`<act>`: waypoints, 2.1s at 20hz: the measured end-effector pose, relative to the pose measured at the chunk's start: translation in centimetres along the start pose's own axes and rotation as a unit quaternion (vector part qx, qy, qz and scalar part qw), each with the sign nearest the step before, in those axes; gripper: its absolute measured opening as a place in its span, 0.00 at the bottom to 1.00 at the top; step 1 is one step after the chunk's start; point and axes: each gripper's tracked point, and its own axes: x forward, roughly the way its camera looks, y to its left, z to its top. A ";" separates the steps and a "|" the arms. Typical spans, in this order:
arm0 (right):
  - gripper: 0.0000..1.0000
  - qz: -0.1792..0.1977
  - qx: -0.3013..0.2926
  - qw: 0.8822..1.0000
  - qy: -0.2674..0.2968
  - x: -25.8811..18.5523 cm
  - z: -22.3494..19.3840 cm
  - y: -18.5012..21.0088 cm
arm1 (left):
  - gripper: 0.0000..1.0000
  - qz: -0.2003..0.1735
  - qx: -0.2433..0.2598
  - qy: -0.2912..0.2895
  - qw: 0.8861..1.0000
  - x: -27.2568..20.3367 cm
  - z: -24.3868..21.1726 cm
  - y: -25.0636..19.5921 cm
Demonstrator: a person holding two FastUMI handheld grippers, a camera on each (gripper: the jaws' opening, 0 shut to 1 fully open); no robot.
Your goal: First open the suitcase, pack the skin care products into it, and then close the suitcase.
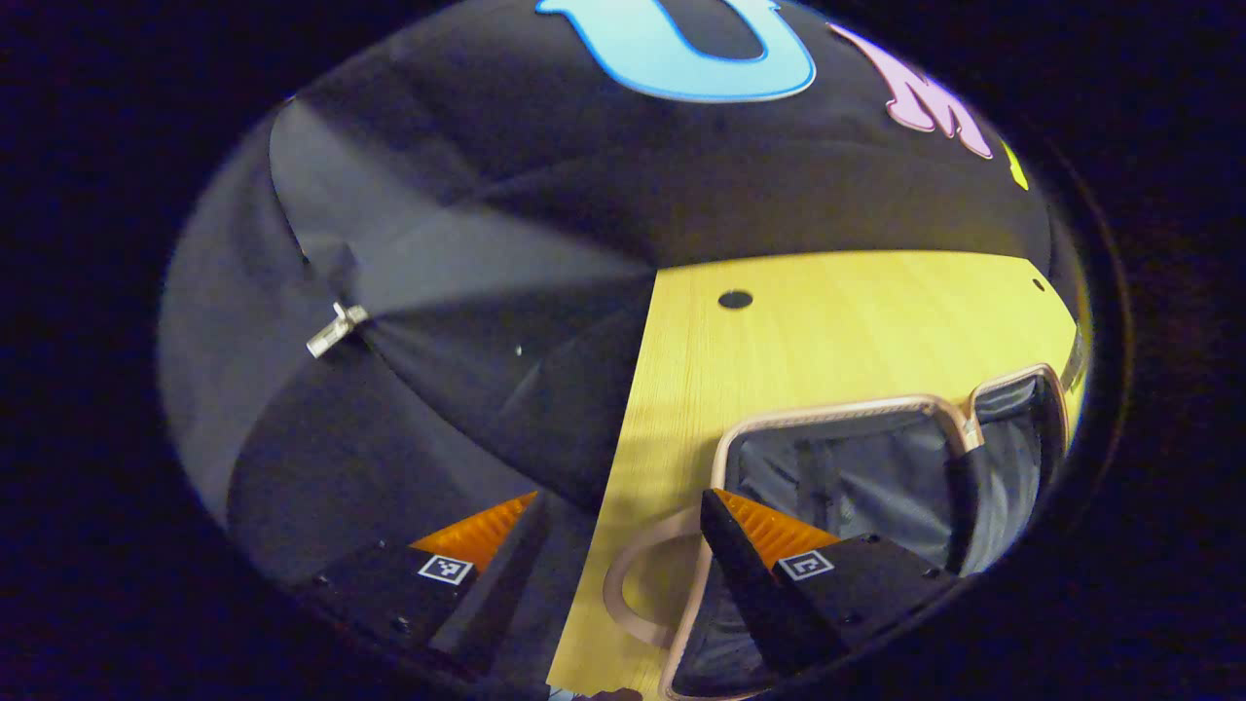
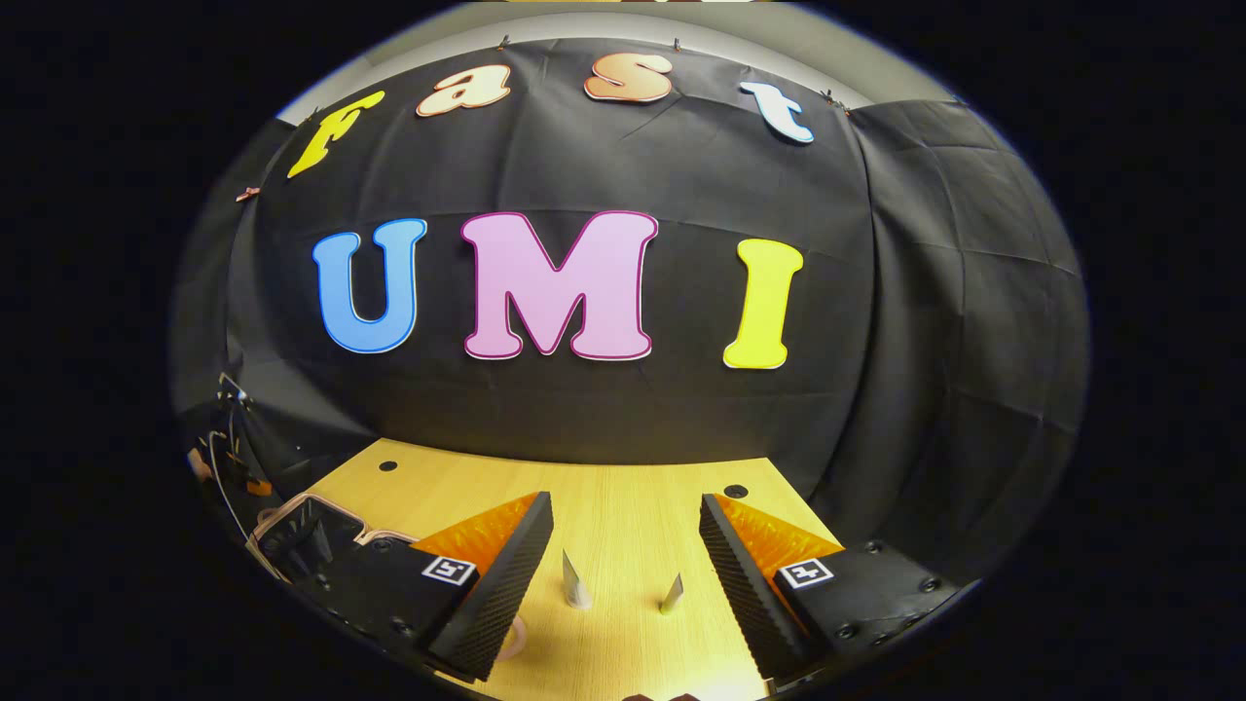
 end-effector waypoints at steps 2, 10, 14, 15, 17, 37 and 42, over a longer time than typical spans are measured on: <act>0.96 0.001 -0.008 1.000 -0.003 0.5 0.0 -0.5 | 0.98 -0.050 -0.014 -0.053 0.997 -4.5 4.7 -3.6; 0.96 0.002 0.001 1.000 0.018 2.3 -3.8 -4.3 | 0.98 -0.330 0.024 -0.137 0.934 -19.0 13.6 -34.9; 0.96 0.015 0.021 0.999 0.033 2.2 -5.7 -5.8 | 0.98 -0.408 0.059 -0.077 0.908 -19.4 10.5 -47.5; 0.96 0.021 0.021 0.999 0.040 2.2 -6.6 -6.0 | 0.98 -0.421 0.074 -0.052 0.902 -19.1 9.0 -50.0; 0.96 0.034 0.022 0.998 0.053 2.5 -8.0 -6.4 | 0.98 -0.420 0.104 -0.006 0.902 -17.2 7.0 -52.3; 0.98 0.140 0.007 0.961 0.237 9.6 -25.6 -8.2 | 0.50 -0.346 0.119 0.109 0.924 -10.7 4.4 -61.1; 0.68 0.169 0.008 0.942 0.289 14.3 -30.9 -5.5 | 0.47 -0.330 0.056 0.127 0.934 -17.2 5.2 -52.4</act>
